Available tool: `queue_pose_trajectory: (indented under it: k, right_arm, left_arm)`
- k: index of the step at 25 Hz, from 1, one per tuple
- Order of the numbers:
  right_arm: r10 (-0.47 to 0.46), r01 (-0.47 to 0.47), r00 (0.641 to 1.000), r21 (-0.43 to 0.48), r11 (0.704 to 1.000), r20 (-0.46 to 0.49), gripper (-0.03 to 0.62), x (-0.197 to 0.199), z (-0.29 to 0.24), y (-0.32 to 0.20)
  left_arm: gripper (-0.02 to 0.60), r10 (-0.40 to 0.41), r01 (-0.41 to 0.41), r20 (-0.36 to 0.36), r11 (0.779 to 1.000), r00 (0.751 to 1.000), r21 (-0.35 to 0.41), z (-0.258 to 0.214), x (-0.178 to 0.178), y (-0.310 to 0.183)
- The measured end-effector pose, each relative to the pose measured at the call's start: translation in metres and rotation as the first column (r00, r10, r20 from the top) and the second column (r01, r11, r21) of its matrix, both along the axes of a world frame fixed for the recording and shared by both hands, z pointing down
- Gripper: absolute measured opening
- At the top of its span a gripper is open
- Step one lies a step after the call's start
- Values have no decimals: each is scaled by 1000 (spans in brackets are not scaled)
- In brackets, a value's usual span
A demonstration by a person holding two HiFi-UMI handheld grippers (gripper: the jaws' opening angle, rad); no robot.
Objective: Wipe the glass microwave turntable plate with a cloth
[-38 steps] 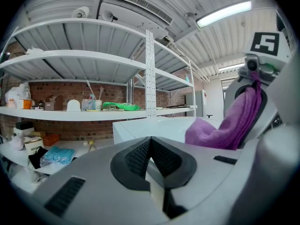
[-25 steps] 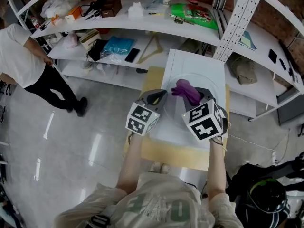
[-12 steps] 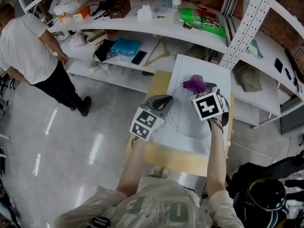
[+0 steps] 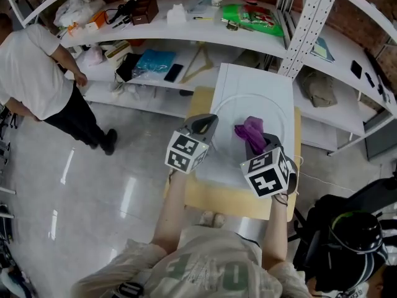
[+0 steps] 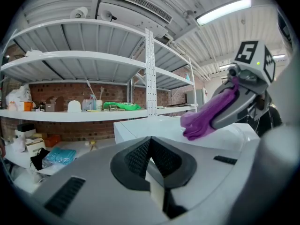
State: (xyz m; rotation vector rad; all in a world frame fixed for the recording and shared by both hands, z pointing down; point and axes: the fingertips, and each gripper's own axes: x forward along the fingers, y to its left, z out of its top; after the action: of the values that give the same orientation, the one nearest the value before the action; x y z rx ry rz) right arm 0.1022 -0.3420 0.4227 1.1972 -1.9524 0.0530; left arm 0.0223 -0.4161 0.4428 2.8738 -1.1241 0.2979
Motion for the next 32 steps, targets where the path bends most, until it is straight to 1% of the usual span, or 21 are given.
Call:
queue_pose_trajectory:
  k: [4, 8, 14, 17, 20, 24, 28, 32]
  right_arm:
    - [-28, 28, 999, -19, 999, 18, 51, -10, 4, 34]
    - [-29, 31, 999, -32, 999, 37, 51, -19, 3, 55]
    - [-47, 48, 998, -25, 999, 38, 51, -27, 0, 85]
    - [-55, 56, 997, -12, 998, 46, 51, -27, -1, 90]
    - [-13, 10, 998, 45, 999, 61, 51, -12, -16, 66]
    - [101, -108, 993, 120, 987, 62, 51, 22, -36, -5]
    - [191, -199, 979, 118, 973, 70, 51, 49, -34, -59]
    - [232, -239, 970, 97, 966, 77, 51, 61, -27, -91]
  left_arm:
    - [2, -5, 5, 14, 1000, 1000, 1, 2, -1, 0]
    - [2, -11, 11, 21, 1000, 1000, -6, 0, -4, 0]
    - [2, -27, 27, 19, 1000, 999, -8, -1, -6, 2]
    - [2, -32, 32, 19, 999, 999, -6, 1, -6, 3]
    - [2, -29, 29, 16, 1000, 999, -7, 2, -5, 5]
    - [2, -28, 28, 11, 1000, 1000, -6, 2, -5, 3]
    - [2, -28, 29, 9, 1000, 1000, -10, 4, -5, 4]
    - [2, -28, 28, 13, 1000, 1000, -9, 3, -4, 3]
